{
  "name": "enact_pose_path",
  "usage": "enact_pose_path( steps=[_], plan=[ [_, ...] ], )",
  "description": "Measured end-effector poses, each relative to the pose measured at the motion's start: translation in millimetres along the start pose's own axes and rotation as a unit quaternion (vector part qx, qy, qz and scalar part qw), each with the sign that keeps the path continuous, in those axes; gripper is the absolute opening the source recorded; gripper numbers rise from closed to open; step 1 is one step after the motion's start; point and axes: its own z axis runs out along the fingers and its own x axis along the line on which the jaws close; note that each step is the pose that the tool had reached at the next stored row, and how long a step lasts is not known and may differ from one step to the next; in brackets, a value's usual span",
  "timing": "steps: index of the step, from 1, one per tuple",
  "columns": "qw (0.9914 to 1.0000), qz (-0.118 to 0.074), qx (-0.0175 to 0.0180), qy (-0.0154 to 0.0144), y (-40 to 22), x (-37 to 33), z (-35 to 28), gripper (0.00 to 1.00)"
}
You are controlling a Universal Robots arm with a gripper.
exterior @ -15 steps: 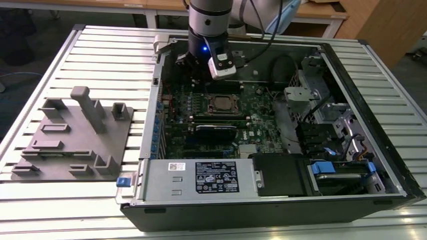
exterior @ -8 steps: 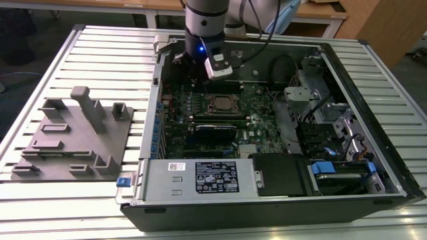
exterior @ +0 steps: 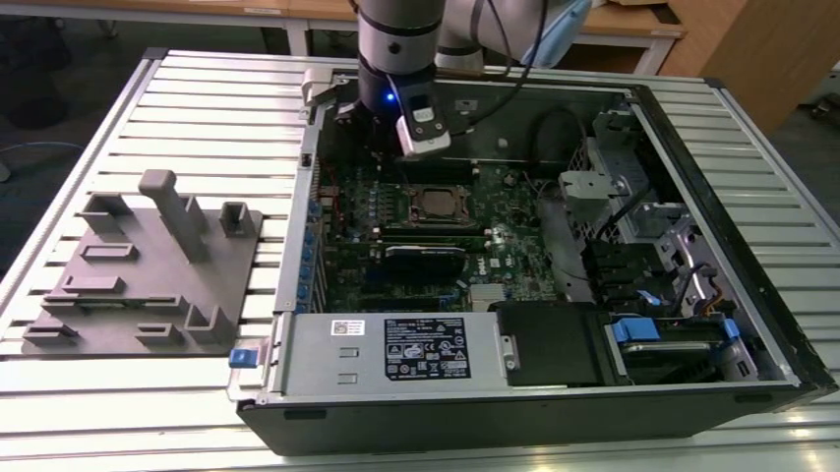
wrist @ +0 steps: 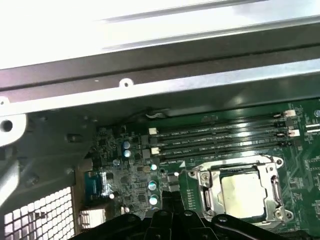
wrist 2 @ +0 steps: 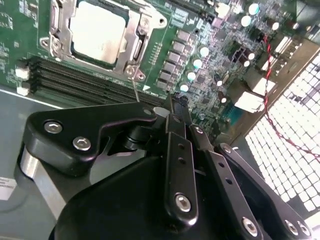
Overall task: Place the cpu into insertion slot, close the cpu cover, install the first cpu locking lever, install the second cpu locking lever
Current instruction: 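Install the first cpu locking lever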
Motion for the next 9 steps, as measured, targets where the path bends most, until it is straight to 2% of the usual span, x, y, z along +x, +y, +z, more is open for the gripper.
enact_pose_path(
  steps=[1,2,4,5,8,9],
  plan=[
    [0.99998,0.0,-0.0062,0.0009,-0.1,0.3,0.0,0.11],
    [0.99987,-0.001,-0.0158,0.0024,-0.2,0.5,0.0,0.11],
    [0.9995,-0.001,-0.0311,0.0047,-0.5,0.6,0.0,0.11],
    [0.99935,-0.001,-0.0356,0.0055,-0.7,0.8,-0.1,0.11],
    [0.99893,-0.002,-0.0458,0.007,-1.1,1.4,-0.1,0.11],
    [0.99867,-0.002,-0.051,0.0078,-1.3,1.5,-0.1,0.11]
  ],
)
